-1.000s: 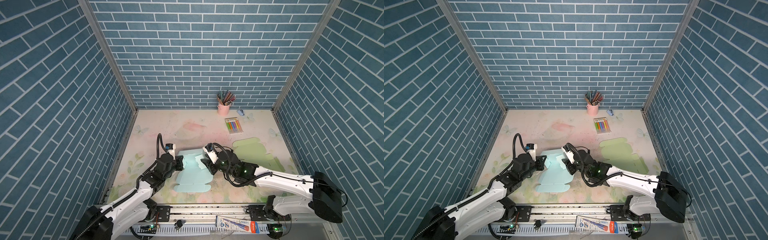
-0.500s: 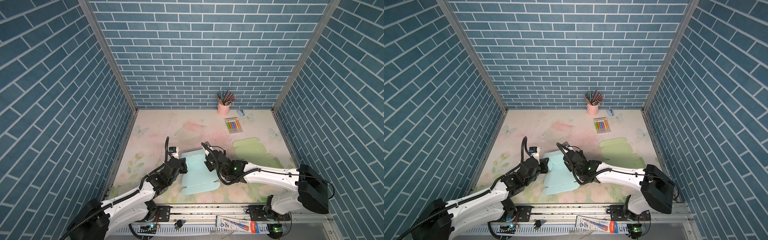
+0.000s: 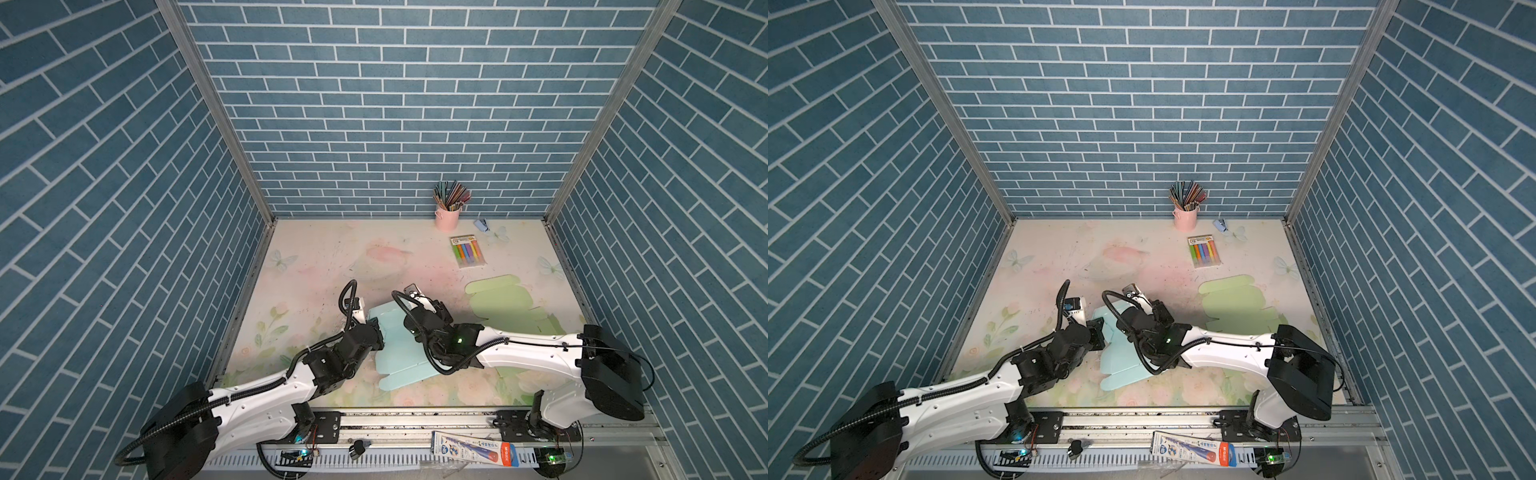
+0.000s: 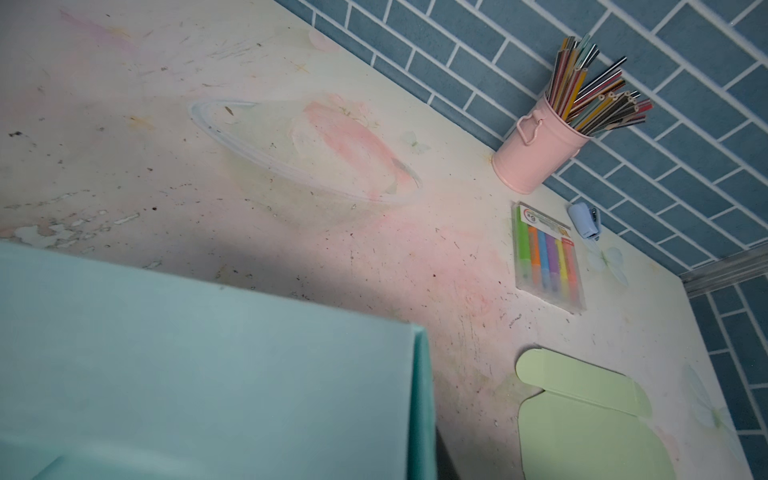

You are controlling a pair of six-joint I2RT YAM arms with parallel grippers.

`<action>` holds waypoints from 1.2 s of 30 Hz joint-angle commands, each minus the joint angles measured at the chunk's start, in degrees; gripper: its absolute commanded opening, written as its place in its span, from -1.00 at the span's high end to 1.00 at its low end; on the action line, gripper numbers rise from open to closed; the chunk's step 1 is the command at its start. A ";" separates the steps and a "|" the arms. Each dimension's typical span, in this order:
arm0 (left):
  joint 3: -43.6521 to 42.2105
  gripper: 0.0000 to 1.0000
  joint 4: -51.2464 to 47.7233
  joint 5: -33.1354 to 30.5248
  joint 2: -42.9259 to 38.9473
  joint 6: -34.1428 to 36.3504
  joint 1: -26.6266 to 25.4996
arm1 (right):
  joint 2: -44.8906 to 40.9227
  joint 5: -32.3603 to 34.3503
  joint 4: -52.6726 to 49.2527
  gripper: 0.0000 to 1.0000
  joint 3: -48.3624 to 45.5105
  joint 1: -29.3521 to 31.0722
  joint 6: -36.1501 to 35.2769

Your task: Fold the paper box

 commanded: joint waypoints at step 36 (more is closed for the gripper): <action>1.26 1.00 7.83 -3.61 2.26 -3.09 -4.23 | -7.95 1.35 6.01 0.50 -5.76 1.76 0.12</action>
